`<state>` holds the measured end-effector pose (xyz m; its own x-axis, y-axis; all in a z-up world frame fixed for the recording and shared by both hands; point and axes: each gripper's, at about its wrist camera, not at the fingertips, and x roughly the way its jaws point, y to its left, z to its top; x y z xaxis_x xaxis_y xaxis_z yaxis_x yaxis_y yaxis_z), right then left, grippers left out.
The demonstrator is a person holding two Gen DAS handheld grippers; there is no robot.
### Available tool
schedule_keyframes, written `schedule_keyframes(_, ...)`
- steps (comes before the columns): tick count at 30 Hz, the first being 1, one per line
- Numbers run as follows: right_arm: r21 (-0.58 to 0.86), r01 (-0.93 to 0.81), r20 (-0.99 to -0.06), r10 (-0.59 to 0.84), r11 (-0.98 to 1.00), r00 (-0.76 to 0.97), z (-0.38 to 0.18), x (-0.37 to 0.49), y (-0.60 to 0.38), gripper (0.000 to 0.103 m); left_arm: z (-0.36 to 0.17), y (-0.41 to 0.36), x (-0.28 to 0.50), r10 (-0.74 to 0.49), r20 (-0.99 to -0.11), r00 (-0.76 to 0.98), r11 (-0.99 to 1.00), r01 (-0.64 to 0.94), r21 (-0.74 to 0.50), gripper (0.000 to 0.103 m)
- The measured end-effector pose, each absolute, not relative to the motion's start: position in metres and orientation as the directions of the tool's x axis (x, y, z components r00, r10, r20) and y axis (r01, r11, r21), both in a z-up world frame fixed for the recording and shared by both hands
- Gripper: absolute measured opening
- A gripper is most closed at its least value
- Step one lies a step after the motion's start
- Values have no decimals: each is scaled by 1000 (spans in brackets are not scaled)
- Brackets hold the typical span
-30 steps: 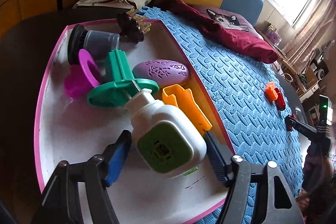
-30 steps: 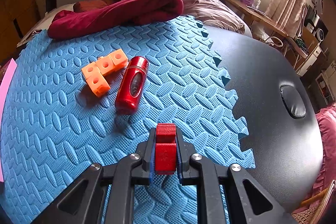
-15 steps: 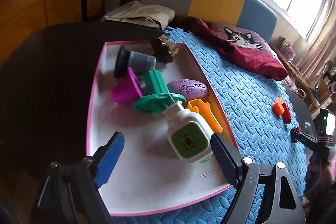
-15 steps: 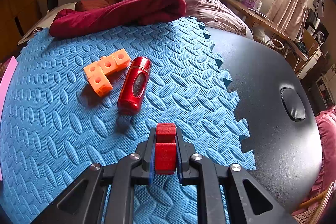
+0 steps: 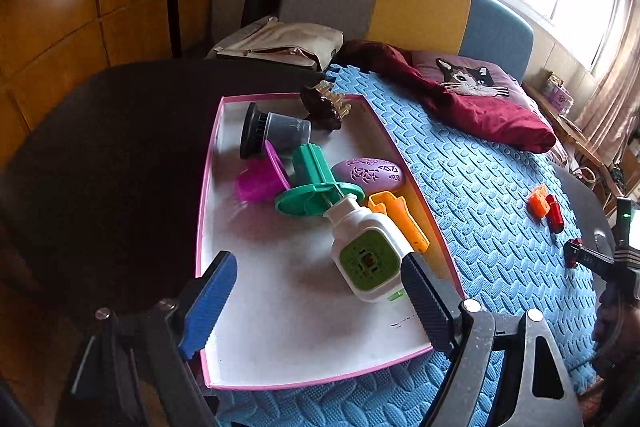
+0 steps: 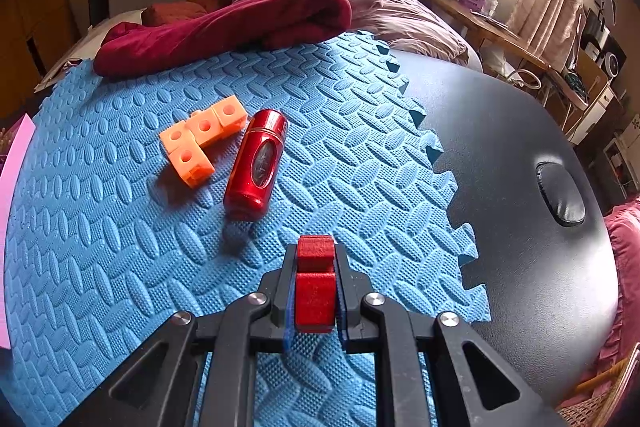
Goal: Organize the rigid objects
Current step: 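Carry the red block toward the white tray with the right gripper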
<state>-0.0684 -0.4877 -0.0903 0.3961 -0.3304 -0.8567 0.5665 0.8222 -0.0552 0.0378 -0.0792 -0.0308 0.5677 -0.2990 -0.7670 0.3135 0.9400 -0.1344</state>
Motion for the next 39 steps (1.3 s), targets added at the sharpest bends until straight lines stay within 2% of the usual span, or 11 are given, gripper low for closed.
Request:
schedule_keyframes(8, 7, 551, -858, -277, 834, 432, -90, -67, -486, 14, -30, -78, 34, -293, -768, 570, 941, 312, -127, 85)
schedule_keyframes(28, 73, 232, -842, -65, 970, 535, -90, -45, -416, 14, -21, -69, 28, -274, -748, 605, 948, 301, -104, 85)
schedule_keyframes(39, 52, 254, -836, -97, 966, 539, -91, -45, -413, 14, -20, -47, 26, -258, -745, 616, 958, 264, -113, 85)
